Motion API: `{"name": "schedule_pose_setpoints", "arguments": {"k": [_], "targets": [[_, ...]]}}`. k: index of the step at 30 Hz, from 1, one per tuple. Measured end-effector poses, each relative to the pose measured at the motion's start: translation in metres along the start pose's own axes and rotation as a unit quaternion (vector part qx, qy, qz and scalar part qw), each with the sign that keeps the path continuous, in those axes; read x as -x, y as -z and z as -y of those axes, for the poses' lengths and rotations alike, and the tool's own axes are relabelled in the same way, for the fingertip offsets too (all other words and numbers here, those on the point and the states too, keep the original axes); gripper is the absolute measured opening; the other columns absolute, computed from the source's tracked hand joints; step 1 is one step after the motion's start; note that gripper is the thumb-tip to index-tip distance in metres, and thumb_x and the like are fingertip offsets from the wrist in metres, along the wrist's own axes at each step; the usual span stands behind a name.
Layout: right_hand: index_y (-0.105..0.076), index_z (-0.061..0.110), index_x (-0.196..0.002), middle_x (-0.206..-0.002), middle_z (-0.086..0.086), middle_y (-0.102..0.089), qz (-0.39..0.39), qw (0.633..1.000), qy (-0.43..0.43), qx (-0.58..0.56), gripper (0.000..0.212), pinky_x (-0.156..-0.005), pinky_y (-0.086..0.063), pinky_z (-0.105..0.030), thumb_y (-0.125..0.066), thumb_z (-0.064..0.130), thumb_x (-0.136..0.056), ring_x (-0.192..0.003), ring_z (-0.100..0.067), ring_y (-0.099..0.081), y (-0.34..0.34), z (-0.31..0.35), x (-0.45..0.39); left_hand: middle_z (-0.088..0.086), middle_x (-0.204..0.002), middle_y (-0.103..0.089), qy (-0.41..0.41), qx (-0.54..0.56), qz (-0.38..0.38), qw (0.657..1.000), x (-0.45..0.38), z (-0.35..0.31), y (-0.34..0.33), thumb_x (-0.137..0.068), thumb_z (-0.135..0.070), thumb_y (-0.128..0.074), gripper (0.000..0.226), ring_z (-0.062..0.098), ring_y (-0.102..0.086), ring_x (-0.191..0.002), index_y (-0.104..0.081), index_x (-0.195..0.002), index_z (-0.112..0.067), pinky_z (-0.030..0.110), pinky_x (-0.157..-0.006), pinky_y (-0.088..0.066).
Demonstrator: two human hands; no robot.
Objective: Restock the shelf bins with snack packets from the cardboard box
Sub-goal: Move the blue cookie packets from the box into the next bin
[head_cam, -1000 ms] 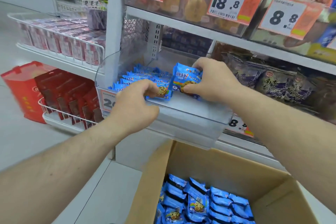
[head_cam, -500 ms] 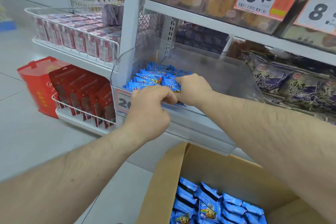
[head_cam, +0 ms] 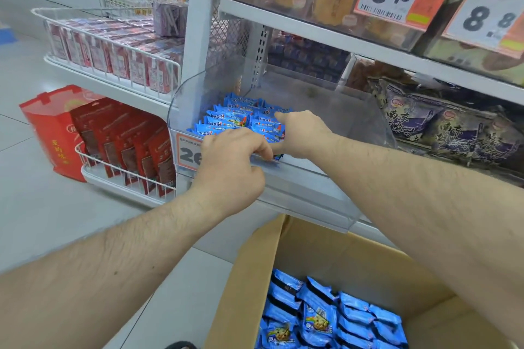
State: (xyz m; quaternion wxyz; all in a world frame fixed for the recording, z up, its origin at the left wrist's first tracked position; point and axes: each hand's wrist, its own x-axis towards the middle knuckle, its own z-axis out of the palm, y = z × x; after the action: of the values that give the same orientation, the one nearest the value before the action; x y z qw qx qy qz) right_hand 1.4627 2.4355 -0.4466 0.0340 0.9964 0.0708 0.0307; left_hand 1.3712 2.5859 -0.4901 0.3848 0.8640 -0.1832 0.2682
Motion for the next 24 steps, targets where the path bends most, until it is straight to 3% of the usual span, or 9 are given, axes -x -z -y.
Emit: {"name": "schedule_pose_setpoints", "arguments": {"k": [3, 6, 10, 12, 14, 17, 19, 21, 24], "targets": [[-0.061, 0.019, -0.085, -0.09, -0.001, -0.064, -0.042, 0.997, -0.024, -0.053, 0.038, -0.066, -0.042, -0.031, -0.066, 0.056, -0.08, -0.089, -0.028, -0.057, 0.012, -0.004, 0.02, -0.017, -0.078, -0.052, -0.03, -0.015, 0.003, 0.999, 0.001, -0.015, 0.0, -0.056, -0.014, -0.047, 0.03, 0.016, -0.047, -0.083, -0.065, -0.078, -0.024, 0.031, -0.074, -0.023], [-0.067, 0.016, -0.082, -0.089, -0.003, -0.069, -0.147, 0.977, -0.057, -0.145, 0.025, -0.075, -0.05, -0.033, -0.063, 0.041, -0.082, -0.09, -0.027, -0.062, 0.019, -0.013, 0.054, -0.016, -0.076, -0.056, -0.055, 0.04, 0.039, 0.997, 0.01, -0.032, -0.007, -0.058, -0.01, -0.048, 0.027, 0.009, -0.045, -0.074, -0.064, -0.077, -0.021, 0.033, -0.073, -0.037], [-0.065, 0.016, -0.07, -0.065, 0.001, -0.065, -0.371, 0.901, 0.007, -0.224, 0.013, -0.063, -0.047, -0.031, -0.062, 0.024, -0.079, -0.065, -0.022, -0.061, 0.005, -0.021, 0.132, -0.024, -0.062, -0.058, 0.026, 0.085, 0.249, 0.964, 0.037, -0.041, -0.028, -0.071, -0.002, -0.053, 0.032, -0.003, -0.052, -0.062, -0.055, -0.065, -0.033, 0.013, -0.059, -0.037], [-0.065, 0.011, -0.067, -0.058, -0.001, -0.062, -0.417, 0.874, 0.068, -0.241, 0.012, -0.057, -0.044, -0.029, -0.061, 0.016, -0.078, -0.056, -0.019, -0.057, -0.021, -0.028, 0.166, -0.016, -0.07, -0.063, 0.002, 0.044, 0.346, 0.937, 0.051, -0.045, -0.042, -0.073, -0.004, -0.053, 0.032, 0.004, -0.053, -0.066, -0.053, -0.063, -0.035, 0.017, -0.062, -0.039], [-0.064, 0.01, -0.066, -0.057, -0.001, -0.059, -0.4, 0.878, 0.064, -0.256, 0.015, -0.056, -0.042, -0.027, -0.059, 0.017, -0.078, -0.054, -0.015, -0.053, -0.059, -0.041, 0.192, -0.013, -0.073, -0.062, -0.01, 0.001, 0.424, 0.906, 0.064, -0.049, -0.057, -0.074, -0.005, -0.053, 0.03, 0.01, -0.054, -0.071, -0.053, -0.066, -0.034, 0.021, -0.066, -0.039], [-0.065, 0.015, -0.067, -0.057, 0.004, -0.058, -0.282, 0.914, -0.037, -0.29, 0.015, -0.058, -0.044, -0.027, -0.058, 0.022, -0.078, -0.054, -0.011, -0.05, -0.125, -0.067, 0.224, -0.017, -0.075, -0.059, -0.021, -0.031, 0.499, 0.866, 0.082, -0.057, -0.073, -0.079, -0.008, -0.053, 0.025, 0.008, -0.055, -0.077, -0.061, -0.078, -0.032, 0.017, -0.068, -0.042], [-0.066, 0.017, -0.073, -0.063, 0.005, -0.062, -0.125, 0.944, -0.124, -0.28, 0.012, -0.063, -0.048, -0.03, -0.059, 0.02, -0.082, -0.062, -0.015, -0.056, -0.171, -0.09, 0.242, -0.015, -0.081, -0.061, -0.03, -0.037, 0.544, 0.838, 0.093, -0.062, -0.085, -0.082, -0.009, -0.051, 0.026, 0.006, -0.055, -0.079, -0.065, -0.089, -0.03, 0.011, -0.062, -0.04], [-0.066, 0.017, -0.082, -0.076, 0.0, -0.067, 0.057, 0.96, -0.156, -0.226, 0.013, -0.067, -0.05, -0.033, -0.056, 0.02, -0.088, -0.075, -0.024, -0.062, -0.213, -0.112, 0.258, -0.013, -0.09, -0.064, -0.041, -0.052, 0.587, 0.807, 0.102, -0.064, -0.095, -0.084, -0.009, -0.05, 0.026, 0.007, -0.057, -0.084, -0.066, -0.095, -0.028, 0.012, -0.067, -0.045], [-0.063, 0.011, -0.09, -0.085, -0.014, -0.061, 0.353, 0.91, -0.131, -0.175, 0.016, -0.062, -0.039, -0.035, -0.052, 0.021, -0.096, -0.071, -0.029, -0.051, -0.268, -0.132, 0.284, -0.015, -0.097, -0.065, -0.051, -0.056, 0.645, 0.761, 0.115, -0.065, -0.113, -0.086, -0.011, -0.05, 0.025, 0.009, -0.06, -0.091, -0.063, -0.095, -0.031, 0.03, -0.085, -0.051]]}}
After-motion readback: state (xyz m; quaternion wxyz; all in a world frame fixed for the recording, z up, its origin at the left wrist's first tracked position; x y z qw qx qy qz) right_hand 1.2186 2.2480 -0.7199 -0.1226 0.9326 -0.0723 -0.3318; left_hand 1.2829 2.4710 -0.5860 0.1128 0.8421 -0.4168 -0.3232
